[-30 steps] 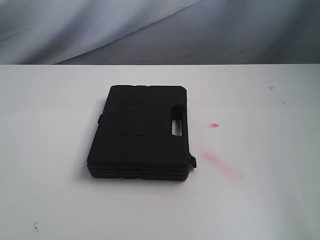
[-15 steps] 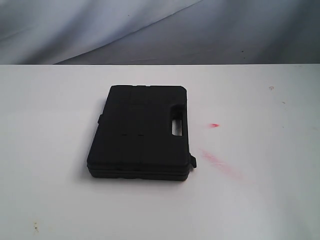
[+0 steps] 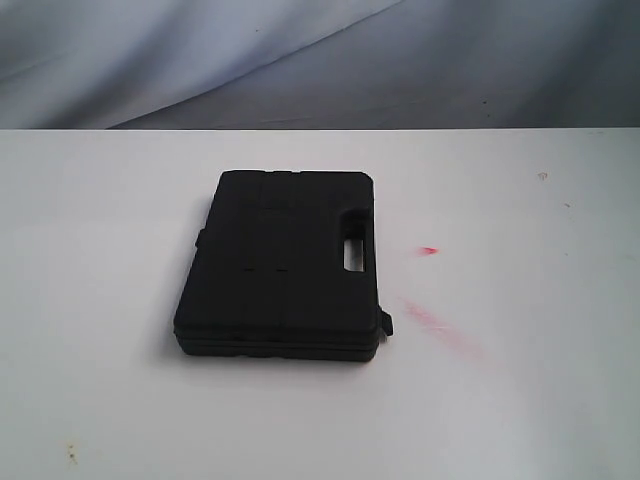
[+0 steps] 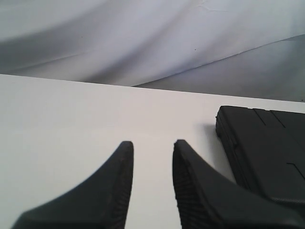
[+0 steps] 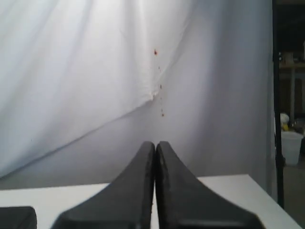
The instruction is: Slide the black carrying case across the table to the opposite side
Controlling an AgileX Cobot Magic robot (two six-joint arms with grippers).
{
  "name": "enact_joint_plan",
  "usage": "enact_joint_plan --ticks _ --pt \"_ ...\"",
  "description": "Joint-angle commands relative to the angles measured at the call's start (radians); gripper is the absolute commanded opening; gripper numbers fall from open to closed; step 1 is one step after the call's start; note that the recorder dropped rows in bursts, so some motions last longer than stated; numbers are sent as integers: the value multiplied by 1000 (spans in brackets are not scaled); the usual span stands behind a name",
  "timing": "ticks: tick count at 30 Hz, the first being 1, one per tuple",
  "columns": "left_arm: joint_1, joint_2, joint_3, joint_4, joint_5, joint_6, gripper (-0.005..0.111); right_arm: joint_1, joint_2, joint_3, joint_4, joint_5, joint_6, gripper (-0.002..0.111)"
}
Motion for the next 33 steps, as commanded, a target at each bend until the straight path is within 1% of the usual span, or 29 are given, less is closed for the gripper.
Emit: enact_joint_plan --ticks 1,5,12,19,21,24,26,29,31,33 --pt "3 -5 4 5 1 -1 29 2 -3 4 -8 -82 -7 0" --pt "3 -5 4 5 1 -1 29 2 -3 4 -8 -151 6 0" --pt "3 -5 4 5 1 -1 29 2 -3 4 -8 -171 17 0" --pt "3 -5 4 5 1 -1 29 2 -3 4 1 -244 31 0" --pt "3 -5 4 5 1 -1 29 2 -3 4 32 -244 82 0" --pt "3 -5 4 5 1 -1 29 2 -3 4 114 -244 228 0" --pt "3 -5 4 5 1 -1 29 2 -3 4 155 -250 263 0" --pt "3 -5 4 5 1 -1 29 2 -3 4 37 -272 248 0" --pt "3 -5 4 5 1 -1 29 2 -3 -4 -94 -275 250 0" --pt "3 -5 4 5 1 -1 29 2 -3 -50 -190 -275 314 0"
